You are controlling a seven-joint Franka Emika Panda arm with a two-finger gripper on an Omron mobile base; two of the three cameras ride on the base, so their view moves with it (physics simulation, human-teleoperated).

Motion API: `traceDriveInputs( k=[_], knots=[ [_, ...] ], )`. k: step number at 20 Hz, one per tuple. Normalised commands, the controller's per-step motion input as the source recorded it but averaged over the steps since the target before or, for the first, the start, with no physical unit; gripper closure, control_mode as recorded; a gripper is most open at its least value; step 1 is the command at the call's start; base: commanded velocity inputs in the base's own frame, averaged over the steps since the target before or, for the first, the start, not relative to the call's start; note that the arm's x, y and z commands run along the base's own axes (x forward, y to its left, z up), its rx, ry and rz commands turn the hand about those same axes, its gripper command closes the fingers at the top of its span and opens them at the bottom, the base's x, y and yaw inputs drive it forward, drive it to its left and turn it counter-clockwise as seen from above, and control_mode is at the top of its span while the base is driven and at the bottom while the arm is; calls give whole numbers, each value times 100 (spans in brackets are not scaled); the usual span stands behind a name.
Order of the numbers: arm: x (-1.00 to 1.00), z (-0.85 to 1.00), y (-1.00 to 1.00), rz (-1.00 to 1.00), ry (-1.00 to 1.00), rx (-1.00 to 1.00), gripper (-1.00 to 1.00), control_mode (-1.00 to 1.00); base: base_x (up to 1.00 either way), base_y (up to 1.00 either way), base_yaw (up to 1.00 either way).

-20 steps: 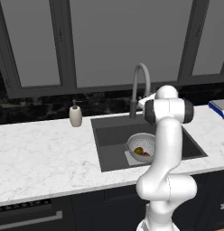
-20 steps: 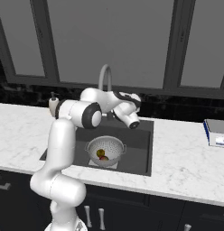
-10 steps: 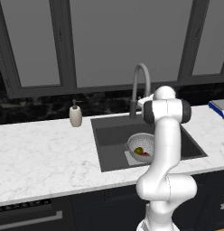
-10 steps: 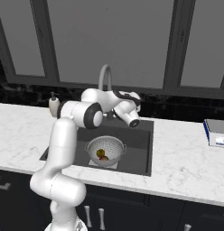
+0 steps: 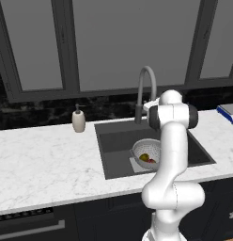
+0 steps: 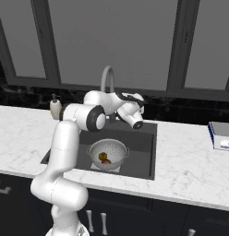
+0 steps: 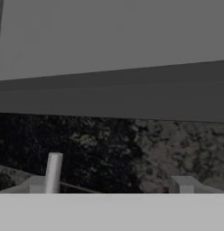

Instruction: Put the colander in the sink, put the mango, kiwi in the colander, and turn on the sink faucet and pour water over the colander.

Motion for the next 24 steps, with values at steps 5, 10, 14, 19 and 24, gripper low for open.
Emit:
traceDriveInputs(
  k=[5,10,14,19,24],
  knots=[
    [14,-9,1,0,0,0,-100,-100,0,0,0],
    [16,-9,0,0,0,0,-100,-100,0,0,0],
    [16,-13,0,0,0,0,-100,-100,0,0,0],
    [17,-21,10,0,0,0,-100,-100,0,0,0],
    [13,-20,19,0,0,0,100,-100,0,0,0]
  ],
)
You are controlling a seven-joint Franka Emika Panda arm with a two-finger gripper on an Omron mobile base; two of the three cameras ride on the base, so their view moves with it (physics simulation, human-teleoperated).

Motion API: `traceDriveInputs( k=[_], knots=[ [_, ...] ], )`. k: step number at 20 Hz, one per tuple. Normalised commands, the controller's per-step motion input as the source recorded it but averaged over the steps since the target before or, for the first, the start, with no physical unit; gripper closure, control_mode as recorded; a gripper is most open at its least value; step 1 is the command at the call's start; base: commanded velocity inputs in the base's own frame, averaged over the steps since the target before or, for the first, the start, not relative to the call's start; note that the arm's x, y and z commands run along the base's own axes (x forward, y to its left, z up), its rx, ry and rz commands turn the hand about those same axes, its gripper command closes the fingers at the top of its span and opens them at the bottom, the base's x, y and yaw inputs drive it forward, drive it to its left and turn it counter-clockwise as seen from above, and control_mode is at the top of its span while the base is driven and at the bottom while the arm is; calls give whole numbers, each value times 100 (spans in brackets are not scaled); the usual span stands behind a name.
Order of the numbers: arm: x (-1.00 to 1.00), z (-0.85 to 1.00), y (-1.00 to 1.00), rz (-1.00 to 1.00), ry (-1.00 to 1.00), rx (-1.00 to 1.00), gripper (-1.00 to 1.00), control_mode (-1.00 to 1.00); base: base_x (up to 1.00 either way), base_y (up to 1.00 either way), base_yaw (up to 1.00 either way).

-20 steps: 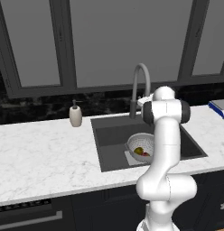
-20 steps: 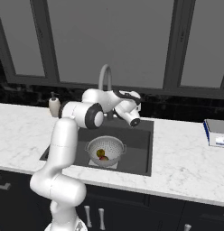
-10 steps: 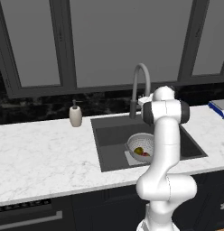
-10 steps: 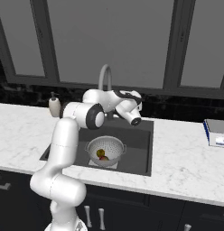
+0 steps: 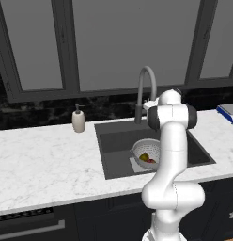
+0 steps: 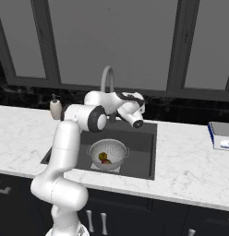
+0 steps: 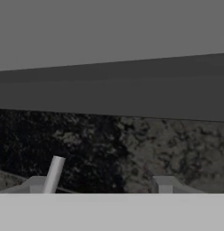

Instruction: Put the colander in the sink, put the mango, kiwi in the colander, and turn on the sink faucet and pour water over the colander.

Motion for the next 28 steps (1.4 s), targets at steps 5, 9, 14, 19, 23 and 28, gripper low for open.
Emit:
traceDriveInputs(
  k=[5,9,14,19,23,28],
  knots=[
    [17,-16,4,0,0,0,100,-100,0,0,0],
    [12,-24,-4,0,0,0,100,-100,0,0,0],
    [3,-25,-18,0,0,0,100,-100,0,0,0],
    [1,-23,-26,0,0,0,100,-100,0,0,0],
    [2,-25,-36,0,0,0,100,-100,0,0,0],
    [0,-25,-44,0,0,0,100,-100,0,0,0]
  ],
)
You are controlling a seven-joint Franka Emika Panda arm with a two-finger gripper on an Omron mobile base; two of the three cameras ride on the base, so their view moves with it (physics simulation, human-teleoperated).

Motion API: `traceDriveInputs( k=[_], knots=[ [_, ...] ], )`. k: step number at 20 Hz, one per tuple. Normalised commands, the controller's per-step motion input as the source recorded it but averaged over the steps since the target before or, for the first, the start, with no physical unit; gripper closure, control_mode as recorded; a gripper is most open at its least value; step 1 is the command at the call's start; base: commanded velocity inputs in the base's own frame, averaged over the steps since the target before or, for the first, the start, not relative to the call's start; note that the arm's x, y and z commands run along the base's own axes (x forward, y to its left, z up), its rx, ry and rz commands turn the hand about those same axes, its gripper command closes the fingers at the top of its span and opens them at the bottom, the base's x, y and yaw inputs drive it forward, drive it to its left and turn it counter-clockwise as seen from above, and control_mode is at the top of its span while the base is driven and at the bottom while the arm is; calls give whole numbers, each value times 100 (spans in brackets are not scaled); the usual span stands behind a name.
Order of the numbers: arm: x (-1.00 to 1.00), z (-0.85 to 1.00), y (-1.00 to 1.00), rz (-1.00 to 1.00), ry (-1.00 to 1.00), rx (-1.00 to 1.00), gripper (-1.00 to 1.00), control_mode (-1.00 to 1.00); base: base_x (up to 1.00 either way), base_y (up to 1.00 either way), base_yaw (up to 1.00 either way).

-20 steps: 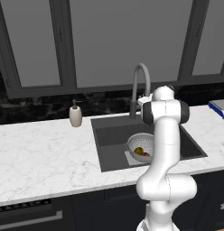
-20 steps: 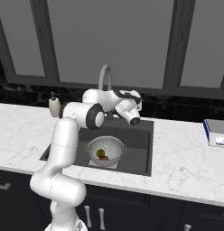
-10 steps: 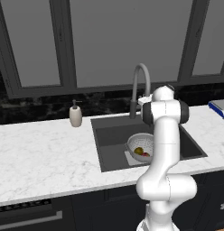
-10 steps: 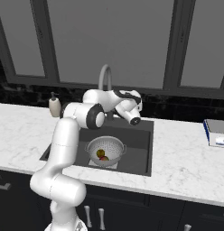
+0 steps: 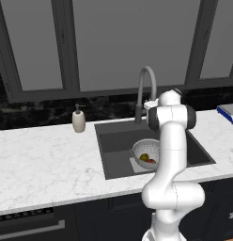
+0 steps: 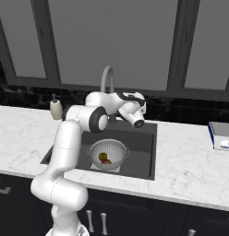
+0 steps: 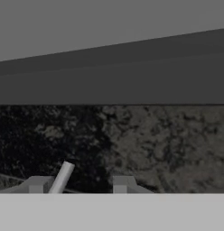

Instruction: Put the colander in the sink, put the mango, kiwi in the colander, and turn on the sink faucet and pour water over the colander.

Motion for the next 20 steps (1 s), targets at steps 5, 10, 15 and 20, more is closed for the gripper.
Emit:
traceDriveInputs(
  k=[5,10,15,20],
  knots=[
    [0,-26,-54,0,0,1,100,-100,0,0,0],
    [0,-29,-56,0,0,2,100,-100,0,0,0],
    [0,-31,-54,0,0,3,100,-100,0,0,0],
    [0,-34,-51,0,0,4,100,-100,0,0,0]
  ],
)
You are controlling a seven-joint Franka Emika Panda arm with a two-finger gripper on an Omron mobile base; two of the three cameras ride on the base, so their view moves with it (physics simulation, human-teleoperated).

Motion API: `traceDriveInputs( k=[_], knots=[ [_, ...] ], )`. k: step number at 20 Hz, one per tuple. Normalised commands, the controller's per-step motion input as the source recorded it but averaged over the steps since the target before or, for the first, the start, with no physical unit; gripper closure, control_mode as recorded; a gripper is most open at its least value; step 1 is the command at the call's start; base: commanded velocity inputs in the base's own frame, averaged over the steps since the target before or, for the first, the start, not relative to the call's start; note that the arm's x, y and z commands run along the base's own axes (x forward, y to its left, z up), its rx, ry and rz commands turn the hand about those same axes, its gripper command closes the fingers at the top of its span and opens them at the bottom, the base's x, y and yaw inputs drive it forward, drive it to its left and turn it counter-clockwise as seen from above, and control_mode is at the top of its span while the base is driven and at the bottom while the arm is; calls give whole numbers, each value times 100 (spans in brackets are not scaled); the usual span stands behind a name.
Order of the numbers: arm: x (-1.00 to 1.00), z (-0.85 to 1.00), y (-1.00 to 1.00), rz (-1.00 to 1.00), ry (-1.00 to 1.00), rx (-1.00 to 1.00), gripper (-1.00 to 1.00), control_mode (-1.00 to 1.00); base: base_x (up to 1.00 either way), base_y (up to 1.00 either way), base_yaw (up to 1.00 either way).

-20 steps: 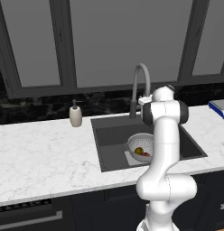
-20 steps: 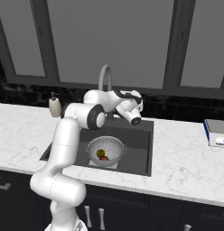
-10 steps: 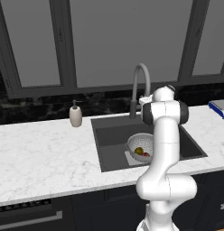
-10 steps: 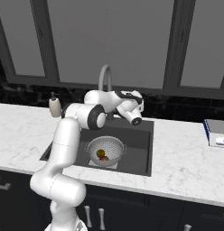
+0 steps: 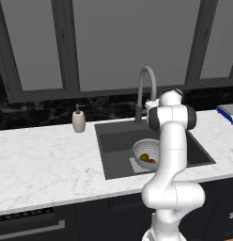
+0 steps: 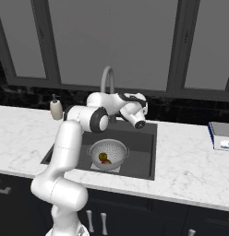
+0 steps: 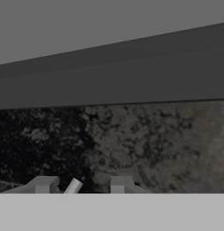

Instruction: Put the colander in the sink, put the mango, kiwi in the colander, and turn on the sink faucet and pour water over the colander.

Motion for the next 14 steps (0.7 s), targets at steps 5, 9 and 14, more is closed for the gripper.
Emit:
traceDriveInputs(
  k=[5,9,14],
  knots=[
    [0,-38,-52,0,2,4,100,-100,0,0,0],
    [-2,-44,-55,0,5,3,100,-100,0,0,0],
    [-3,-50,-59,0,9,2,100,-100,0,0,0]
  ],
)
